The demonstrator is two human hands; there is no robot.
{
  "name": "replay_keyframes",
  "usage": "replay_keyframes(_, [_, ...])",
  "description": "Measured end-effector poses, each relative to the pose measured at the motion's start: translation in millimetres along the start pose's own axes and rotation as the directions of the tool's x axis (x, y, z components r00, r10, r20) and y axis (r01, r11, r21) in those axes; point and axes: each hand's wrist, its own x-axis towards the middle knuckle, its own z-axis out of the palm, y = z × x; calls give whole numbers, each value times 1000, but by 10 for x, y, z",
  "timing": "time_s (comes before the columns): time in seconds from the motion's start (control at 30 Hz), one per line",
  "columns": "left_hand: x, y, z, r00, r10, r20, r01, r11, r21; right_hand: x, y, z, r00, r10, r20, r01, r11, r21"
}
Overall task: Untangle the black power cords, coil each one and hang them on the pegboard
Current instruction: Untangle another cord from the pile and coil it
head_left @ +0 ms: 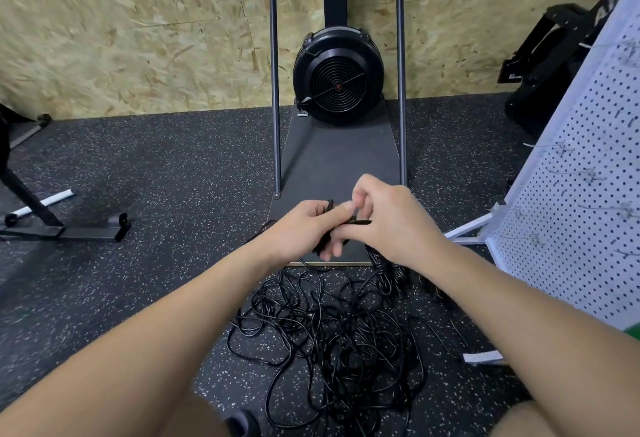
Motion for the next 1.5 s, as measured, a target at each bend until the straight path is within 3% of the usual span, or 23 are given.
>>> replay_keyframes(0.1, [-31, -6, 20, 995, 5, 103, -1, 999, -38, 37, 93, -91, 989, 46, 139, -71, 981, 181])
replay_keyframes(0.23, [-59, 20, -49, 981, -33, 193, 41, 999, -36, 91, 313, -191, 934, -36, 357, -123, 903, 412])
replay_keyframes(0.37, [-91, 21, -50, 971, -76, 227, 59, 995, 80, 62, 365, 2, 950, -76, 304, 15, 980, 196])
replay_keyframes(0.43, [-85, 0, -71, 979, -98, 177, 95, 995, 28, 71, 368, 106, 965, -85, 247, 47, 987, 156])
replay_keyframes(0.5, [-81, 0, -99, 988, -103, 116, 121, 979, -163, 115, 424, 161, 963, -59, 262, 4, 979, 206])
replay_keyframes(0.6, [-58, 19, -127, 995, -92, 34, 98, 907, -410, 122, 509, 237, 925, 103, 366, -247, 895, 372])
replay_keyframes(0.8, [0, 29, -142, 975, -120, -185, -11, 810, -587, 31, 643, 510, 785, 284, 550, -560, 705, 435])
replay_keyframes(0.9, [62, 32, -228, 936, -148, -320, -106, 749, -655, -43, 609, 610, 665, 238, 708, -582, 759, 292])
replay_keyframes(0.97, [88, 6, -293, 910, -186, -371, -129, 723, -679, -117, 546, 707, 630, 182, 755, -516, 824, 232])
replay_keyframes(1.03, [86, -21, -341, 900, -228, -373, -109, 708, -698, -152, 455, 804, 693, 179, 698, -440, 872, 213])
replay_keyframes(1.1, [69, -33, -354, 903, -248, -352, -67, 728, -682, -126, 431, 880, 802, 231, 551, -346, 931, 113])
replay_keyframes(1.17, [45, -14, -330, 911, -242, -335, -42, 752, -657, -81, 445, 935, 859, 281, 428, -321, 947, 22])
replay_keyframes(1.3, [-21, 75, -265, 936, -201, -289, -36, 762, -647, -16, 518, 1076, 874, 396, 283, -409, 912, -14])
replay_keyframes(1.43, [-60, 118, -264, 941, -187, -283, -44, 762, -646, -11, 643, 1164, 880, 399, 259, -392, 916, -80])
replay_keyframes(1.5, [-47, 79, -293, 929, -193, -316, -67, 753, -654, -25, 681, 1152, 875, 381, 299, -391, 920, -26])
